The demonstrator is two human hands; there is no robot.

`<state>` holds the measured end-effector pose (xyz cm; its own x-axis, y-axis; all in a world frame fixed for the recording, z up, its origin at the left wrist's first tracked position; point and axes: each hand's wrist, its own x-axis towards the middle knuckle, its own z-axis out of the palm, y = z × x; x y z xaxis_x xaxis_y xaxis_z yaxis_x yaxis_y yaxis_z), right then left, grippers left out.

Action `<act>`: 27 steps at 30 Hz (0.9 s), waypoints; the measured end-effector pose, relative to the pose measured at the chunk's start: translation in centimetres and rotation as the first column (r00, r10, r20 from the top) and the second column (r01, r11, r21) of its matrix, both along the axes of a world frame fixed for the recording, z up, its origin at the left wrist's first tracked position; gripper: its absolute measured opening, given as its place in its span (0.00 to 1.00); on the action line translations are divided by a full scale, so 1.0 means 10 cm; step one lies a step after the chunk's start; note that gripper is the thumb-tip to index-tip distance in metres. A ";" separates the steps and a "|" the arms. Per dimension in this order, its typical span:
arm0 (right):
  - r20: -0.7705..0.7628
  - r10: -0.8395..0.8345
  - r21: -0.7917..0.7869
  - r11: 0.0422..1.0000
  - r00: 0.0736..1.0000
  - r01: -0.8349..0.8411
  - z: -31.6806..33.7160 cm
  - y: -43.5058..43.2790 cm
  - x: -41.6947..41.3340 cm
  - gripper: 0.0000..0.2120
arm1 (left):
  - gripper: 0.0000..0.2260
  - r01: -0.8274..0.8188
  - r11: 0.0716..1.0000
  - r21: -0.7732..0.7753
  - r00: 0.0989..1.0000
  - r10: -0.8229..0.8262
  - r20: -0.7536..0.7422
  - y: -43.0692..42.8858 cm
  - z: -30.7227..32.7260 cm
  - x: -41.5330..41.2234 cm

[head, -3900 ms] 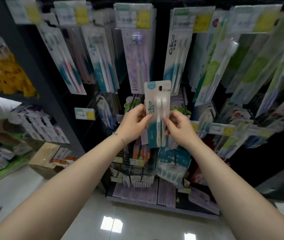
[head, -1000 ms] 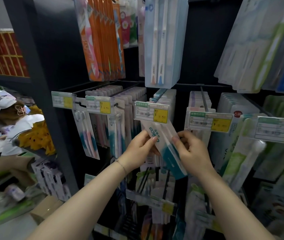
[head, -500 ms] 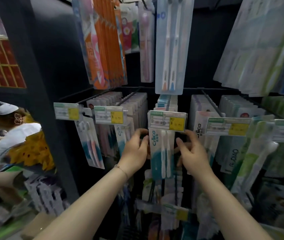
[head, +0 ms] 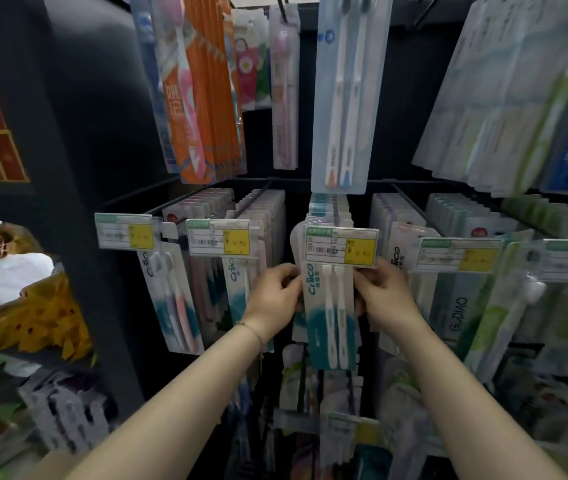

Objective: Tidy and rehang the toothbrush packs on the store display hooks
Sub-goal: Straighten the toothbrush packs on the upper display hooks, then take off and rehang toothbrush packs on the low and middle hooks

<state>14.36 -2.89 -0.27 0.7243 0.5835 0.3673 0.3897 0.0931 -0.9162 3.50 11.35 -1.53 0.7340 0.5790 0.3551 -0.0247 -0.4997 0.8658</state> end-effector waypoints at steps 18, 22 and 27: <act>0.152 -0.127 0.046 0.992 0.980 0.121 -0.24 -0.15 -0.11 0.10 | 0.11 -0.200 0.948 0.247 0.980 0.197 0.040 -0.02 -0.40 -0.54; 0.248 -0.156 0.035 0.988 0.956 0.152 -0.38 -0.21 -0.28 0.08 | 0.11 -0.185 0.928 0.324 0.982 0.159 0.103 -0.06 -0.54 -0.73; 0.382 0.004 -0.010 1.000 0.924 0.000 -0.57 -0.30 -0.58 0.03 | 0.11 -0.184 0.903 0.387 0.971 0.105 0.217 -0.18 -0.67 -0.96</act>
